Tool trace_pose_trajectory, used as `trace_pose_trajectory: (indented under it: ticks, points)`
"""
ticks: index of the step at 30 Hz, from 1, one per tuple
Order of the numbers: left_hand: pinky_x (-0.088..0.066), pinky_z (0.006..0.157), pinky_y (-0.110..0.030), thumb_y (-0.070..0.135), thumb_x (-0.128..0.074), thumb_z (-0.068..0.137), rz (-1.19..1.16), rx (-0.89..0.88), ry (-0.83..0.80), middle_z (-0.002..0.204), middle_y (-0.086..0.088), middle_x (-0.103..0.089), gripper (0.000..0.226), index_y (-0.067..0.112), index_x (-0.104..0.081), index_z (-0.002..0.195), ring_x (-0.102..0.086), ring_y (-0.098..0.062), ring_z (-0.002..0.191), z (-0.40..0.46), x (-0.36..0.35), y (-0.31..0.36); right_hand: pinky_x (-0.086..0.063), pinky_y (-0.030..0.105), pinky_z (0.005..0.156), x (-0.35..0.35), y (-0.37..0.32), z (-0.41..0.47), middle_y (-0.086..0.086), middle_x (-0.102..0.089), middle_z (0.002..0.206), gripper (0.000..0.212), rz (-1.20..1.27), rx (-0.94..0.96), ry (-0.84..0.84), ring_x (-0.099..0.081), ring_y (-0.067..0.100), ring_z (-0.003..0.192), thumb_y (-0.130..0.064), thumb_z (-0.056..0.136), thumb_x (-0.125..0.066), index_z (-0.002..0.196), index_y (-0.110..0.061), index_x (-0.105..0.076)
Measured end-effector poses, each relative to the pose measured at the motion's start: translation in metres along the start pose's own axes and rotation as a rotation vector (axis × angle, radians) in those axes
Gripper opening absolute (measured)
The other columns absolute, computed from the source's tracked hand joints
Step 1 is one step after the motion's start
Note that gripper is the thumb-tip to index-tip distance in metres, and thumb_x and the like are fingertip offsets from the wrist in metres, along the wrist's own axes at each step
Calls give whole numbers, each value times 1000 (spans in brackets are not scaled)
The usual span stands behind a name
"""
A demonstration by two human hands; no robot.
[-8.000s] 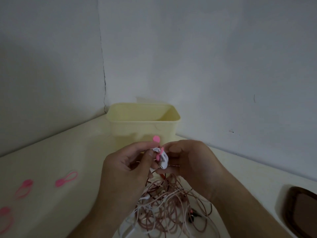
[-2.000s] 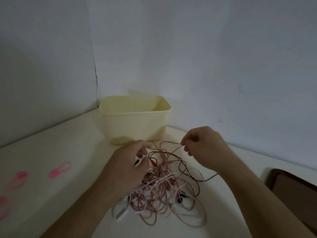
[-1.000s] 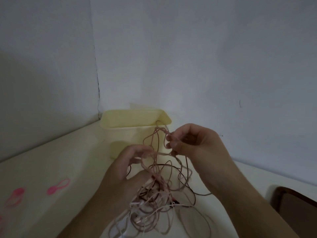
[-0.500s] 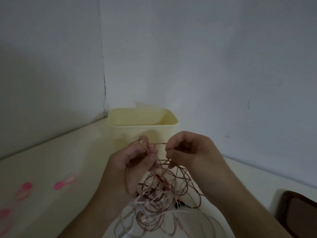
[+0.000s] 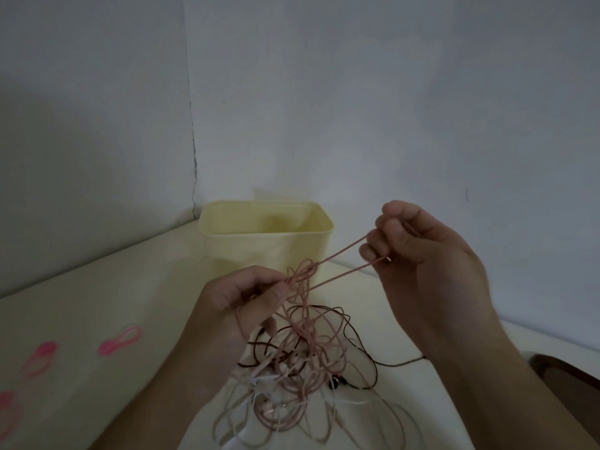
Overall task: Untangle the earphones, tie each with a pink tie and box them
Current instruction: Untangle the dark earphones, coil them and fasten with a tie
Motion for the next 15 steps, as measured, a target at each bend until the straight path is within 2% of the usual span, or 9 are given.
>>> trace_pose_trajectory:
  ticks: [2, 4, 7, 10, 12, 13, 15]
  points:
    - [-50, 57, -31, 22, -86, 83, -115, 82, -88, 75, -19, -49, 25, 2, -78, 96, -46, -30, 67, 0, -4, -5, -48, 28, 60, 3, -4, 2, 5, -52, 79, 22, 70, -13, 12, -47, 17, 65, 8, 95, -52, 100, -3, -70]
    - [-49, 56, -32, 27, -85, 77, -233, 143, -153, 77, -14, -42, 40, -3, -76, 102, -44, -23, 66, 1, -6, -9, -44, 26, 56, 8, -9, 4, 3, -52, 77, 24, 118, -23, 40, -46, 16, 66, 7, 96, -50, 102, -5, -70]
    - [-52, 58, -32, 29, -95, 67, -325, 182, -219, 77, -11, -50, 55, -2, -76, 109, -52, -14, 66, 1, -7, -12, -39, 25, 51, 16, -11, 6, 2, -53, 78, 26, 99, -16, 78, -48, 16, 67, 8, 100, -47, 105, -7, -68]
    - [-57, 64, -34, 28, -100, 61, -342, 196, -287, 80, -9, -63, 66, 0, -76, 115, -63, -18, 71, 0, -7, -14, -41, 26, 52, 24, -8, 6, 3, -54, 78, 25, 49, 4, 113, -49, 17, 68, 9, 101, -48, 103, -7, -67]
    - [-60, 71, -35, 26, -100, 60, -339, 180, -293, 85, -12, -67, 68, 0, -75, 118, -68, -22, 77, 0, -8, -13, -49, 28, 61, 24, -9, 7, 6, -57, 80, 23, 32, 8, 77, -54, 19, 73, 9, 100, -50, 103, -6, -68]
    - [-60, 75, -35, 26, -100, 61, -341, 156, -281, 88, -13, -69, 68, -1, -75, 119, -69, -24, 80, 1, -7, -13, -54, 30, 70, 19, -10, 5, 8, -62, 84, 21, -24, -10, 28, -60, 20, 78, 7, 96, -55, 106, -4, -69]
    - [-59, 85, -34, 20, -94, 68, -388, 88, -247, 93, -11, -74, 56, 1, -76, 118, -72, -24, 87, 2, -5, -10, -58, 36, 88, 18, 15, 12, 14, -71, 95, 31, -253, -137, -9, -69, 23, 91, 3, 83, -67, 113, -2, -70]
Point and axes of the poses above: each hand's wrist, its own z-axis towards the middle knuckle, its own x-axis out of the back of the hand, y = z × x, the point moved 7 cm from there along z, towards the middle knuckle
